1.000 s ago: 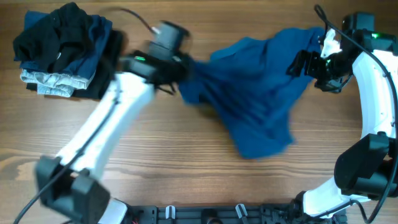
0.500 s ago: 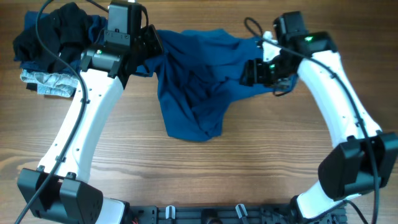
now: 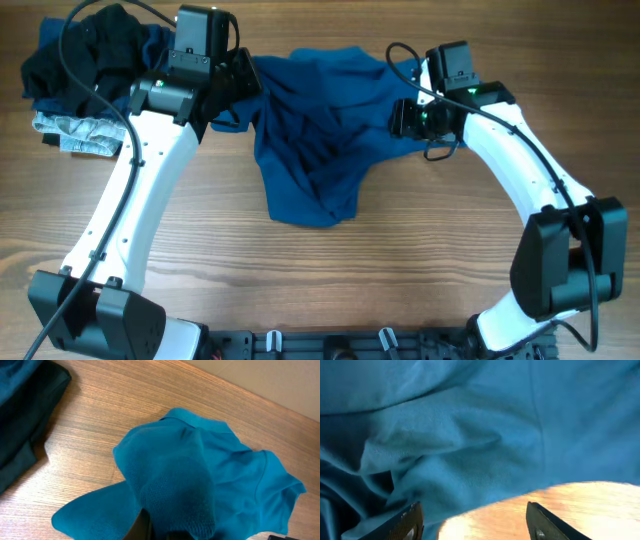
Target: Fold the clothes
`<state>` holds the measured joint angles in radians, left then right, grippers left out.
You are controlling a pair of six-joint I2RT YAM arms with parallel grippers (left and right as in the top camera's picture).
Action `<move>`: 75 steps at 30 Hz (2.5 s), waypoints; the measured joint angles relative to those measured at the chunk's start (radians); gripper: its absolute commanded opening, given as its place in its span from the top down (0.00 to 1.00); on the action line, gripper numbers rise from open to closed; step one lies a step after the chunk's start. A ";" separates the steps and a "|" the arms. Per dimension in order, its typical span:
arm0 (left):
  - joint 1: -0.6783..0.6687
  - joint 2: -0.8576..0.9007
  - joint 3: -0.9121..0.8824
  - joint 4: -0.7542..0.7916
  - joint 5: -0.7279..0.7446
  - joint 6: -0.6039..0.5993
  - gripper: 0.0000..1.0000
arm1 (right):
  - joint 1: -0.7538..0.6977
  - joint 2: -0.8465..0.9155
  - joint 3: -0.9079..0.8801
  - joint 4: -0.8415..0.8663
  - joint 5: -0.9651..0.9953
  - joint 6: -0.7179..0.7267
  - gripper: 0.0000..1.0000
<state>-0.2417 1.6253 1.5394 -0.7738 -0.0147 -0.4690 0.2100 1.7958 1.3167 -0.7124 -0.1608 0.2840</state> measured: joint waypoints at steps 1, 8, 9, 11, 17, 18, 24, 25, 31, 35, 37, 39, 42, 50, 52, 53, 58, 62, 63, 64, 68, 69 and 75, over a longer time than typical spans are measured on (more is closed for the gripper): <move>0.000 0.000 0.000 0.005 0.000 0.000 0.96 | 0.005 0.011 -0.011 0.019 -0.013 0.000 0.34; 0.000 0.000 0.000 0.008 0.000 0.000 0.96 | 0.072 0.090 -0.084 0.111 -0.113 0.036 0.27; 0.000 0.000 0.000 0.008 0.000 0.000 0.96 | 0.082 0.093 -0.084 0.119 -0.120 0.038 0.30; 0.000 0.000 0.000 0.008 0.000 0.000 0.96 | 0.115 0.116 -0.084 0.143 -0.127 0.058 0.79; 0.000 0.000 0.000 0.003 0.000 0.000 0.96 | 0.115 0.142 -0.084 0.160 -0.111 0.138 0.96; 0.000 0.000 0.000 0.003 0.000 0.000 0.96 | 0.107 0.142 -0.084 0.160 -0.111 0.143 0.96; 0.000 -0.049 0.000 -0.001 -0.030 0.000 0.96 | 0.027 0.136 -0.084 0.157 -0.112 0.140 0.96; 0.000 -0.068 0.000 -0.001 -0.035 0.000 0.96 | 0.004 0.126 -0.084 0.155 -0.112 0.134 0.96; 0.000 -0.146 0.000 -0.005 -0.045 0.005 0.96 | -0.129 -0.012 0.061 0.079 -0.116 0.035 0.96; -0.022 -0.203 0.000 0.000 -0.044 0.039 0.96 | -0.168 -0.135 0.279 -0.028 -0.110 -0.038 0.96; -0.050 -0.262 0.000 0.028 -0.044 0.046 0.96 | -0.165 -0.179 0.353 -0.058 -0.103 -0.060 0.96; -0.087 -0.360 0.001 0.064 -0.042 0.049 0.96 | -0.165 -0.219 0.403 -0.087 -0.092 -0.074 0.96; -0.122 -0.471 0.003 0.093 -0.041 0.051 0.96 | -0.172 -0.258 0.417 -0.118 -0.081 -0.081 0.96; -0.205 -0.640 0.005 0.150 -0.040 0.056 0.96 | -0.304 -0.464 0.418 -0.272 -0.077 -0.087 0.96; -0.214 -0.647 0.005 0.150 -0.041 0.056 0.96 | -0.331 -0.520 0.421 -0.288 -0.071 -0.097 0.96; -0.222 -0.649 0.005 0.148 -0.041 0.056 0.96 | -0.332 -0.536 0.424 -0.293 -0.070 -0.100 0.96; -0.223 -0.605 0.005 0.119 -0.041 0.057 0.96 | -0.332 -0.475 0.426 -0.290 -0.071 -0.108 0.96; -0.224 -0.506 0.006 0.057 -0.041 0.057 0.96 | -0.332 -0.269 0.411 -0.222 -0.093 -0.137 0.96; -0.224 -0.466 0.006 0.043 -0.041 0.057 0.96 | -0.330 -0.173 0.406 -0.193 -0.109 -0.152 0.96; -0.224 -0.426 0.006 0.033 -0.041 0.057 0.96 | -0.328 -0.093 0.404 -0.163 -0.121 -0.163 0.96; -0.224 -0.289 0.006 0.025 -0.041 0.057 0.96 | -0.317 0.171 0.396 -0.074 -0.158 -0.184 0.48; -0.224 -0.263 0.006 0.025 -0.041 0.057 0.96 | -0.315 0.216 0.390 -0.074 -0.167 -0.188 0.40; -0.224 -0.175 0.006 0.032 -0.085 0.060 0.96 | -0.315 0.238 0.376 -0.131 -0.193 -0.230 0.25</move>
<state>-0.4656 1.4502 1.5459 -0.7414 -0.0998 -0.4095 -0.1055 2.0335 1.6928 -0.8433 -0.3542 0.0540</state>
